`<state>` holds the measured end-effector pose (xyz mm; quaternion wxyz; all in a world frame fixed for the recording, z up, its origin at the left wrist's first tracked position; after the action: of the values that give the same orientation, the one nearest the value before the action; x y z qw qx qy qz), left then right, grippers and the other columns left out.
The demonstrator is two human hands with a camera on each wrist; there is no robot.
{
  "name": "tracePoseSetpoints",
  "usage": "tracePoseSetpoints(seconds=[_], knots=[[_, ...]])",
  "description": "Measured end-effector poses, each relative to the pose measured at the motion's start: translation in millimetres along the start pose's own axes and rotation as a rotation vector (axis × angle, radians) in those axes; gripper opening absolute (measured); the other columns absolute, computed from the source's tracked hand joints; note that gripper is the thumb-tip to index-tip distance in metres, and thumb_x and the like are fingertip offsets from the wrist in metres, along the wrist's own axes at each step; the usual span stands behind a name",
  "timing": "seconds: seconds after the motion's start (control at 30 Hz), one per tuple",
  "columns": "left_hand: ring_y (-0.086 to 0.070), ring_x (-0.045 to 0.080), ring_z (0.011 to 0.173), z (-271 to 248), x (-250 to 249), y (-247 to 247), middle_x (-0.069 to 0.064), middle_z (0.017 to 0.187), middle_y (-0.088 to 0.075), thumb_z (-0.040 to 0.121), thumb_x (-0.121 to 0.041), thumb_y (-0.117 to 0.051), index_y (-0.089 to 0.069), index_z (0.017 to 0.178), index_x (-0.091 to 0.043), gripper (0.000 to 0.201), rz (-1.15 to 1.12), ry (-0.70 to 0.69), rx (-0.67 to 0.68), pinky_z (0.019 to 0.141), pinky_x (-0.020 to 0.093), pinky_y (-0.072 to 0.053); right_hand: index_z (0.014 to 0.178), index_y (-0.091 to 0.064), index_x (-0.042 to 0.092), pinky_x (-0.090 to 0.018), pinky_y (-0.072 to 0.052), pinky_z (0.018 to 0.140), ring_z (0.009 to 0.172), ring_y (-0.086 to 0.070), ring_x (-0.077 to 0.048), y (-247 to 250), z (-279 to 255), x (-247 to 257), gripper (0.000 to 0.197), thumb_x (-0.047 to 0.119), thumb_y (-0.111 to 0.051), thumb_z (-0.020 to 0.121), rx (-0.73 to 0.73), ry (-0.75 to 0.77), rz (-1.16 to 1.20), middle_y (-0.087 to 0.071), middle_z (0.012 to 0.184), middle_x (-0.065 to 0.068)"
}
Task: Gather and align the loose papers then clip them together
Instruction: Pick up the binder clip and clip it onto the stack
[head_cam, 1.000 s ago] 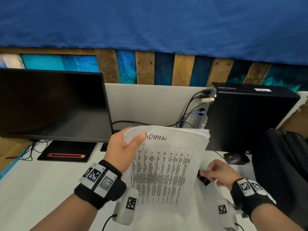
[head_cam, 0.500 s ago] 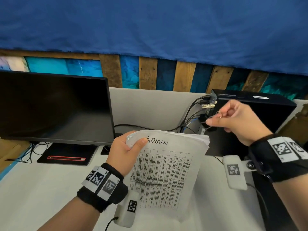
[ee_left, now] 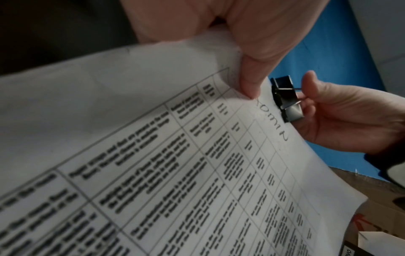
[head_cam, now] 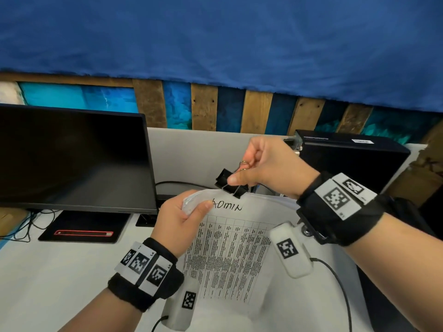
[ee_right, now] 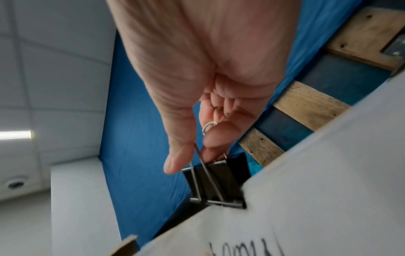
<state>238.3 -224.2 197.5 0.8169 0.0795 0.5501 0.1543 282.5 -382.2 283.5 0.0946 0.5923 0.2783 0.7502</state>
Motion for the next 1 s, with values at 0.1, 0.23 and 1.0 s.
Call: tracePoseSetpoints(seconds=[0.1,0.23,1.0], knots=[[-0.067,-0.003,0.079,0,1,1,-0.023,0.088,-0.072,0.087,-0.02,-0.063,-0.067,0.088,-0.039,0.02,0.0,-0.005,0.0,0.067,0.008,-0.048,0.076,-0.054,0.006,-0.053,-0.056,0.068,0.06,-0.063,-0.026,-7,5,3,0.041,0.013,-0.09,0.057,0.054,0.005,-0.079,-0.067,0.071,-0.018],[-0.067,-0.001,0.081,-2,3,4,-0.018,0.083,-0.073,0.087,-0.019,-0.063,-0.07,0.092,-0.034,0.017,-0.016,0.003,-0.01,0.069,0.011,-0.048,0.073,-0.051,0.01,-0.038,-0.055,0.059,0.053,-0.062,-0.017,-10,9,2,0.041,0.012,-0.089,0.057,0.142,-0.016,-0.158,-0.066,0.066,-0.009],[-0.071,0.013,0.08,-6,18,17,0.0,0.084,-0.076,0.085,-0.018,-0.067,-0.073,0.091,-0.023,0.01,-0.08,0.1,-0.084,0.076,0.035,-0.057,0.101,-0.064,0.011,-0.028,-0.05,0.071,0.076,-0.058,-0.009,-8,6,7,0.035,0.042,-0.063,0.085,0.154,0.062,-0.378,-0.066,0.092,0.002]])
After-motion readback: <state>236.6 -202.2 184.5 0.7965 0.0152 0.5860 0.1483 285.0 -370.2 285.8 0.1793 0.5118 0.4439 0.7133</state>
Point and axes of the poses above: each hand's wrist, its own z-axis towards the middle knuckle, its own y-axis out of the back of the hand, x = y × z, the point moved 10 cm from there along z, towards the middle knuckle
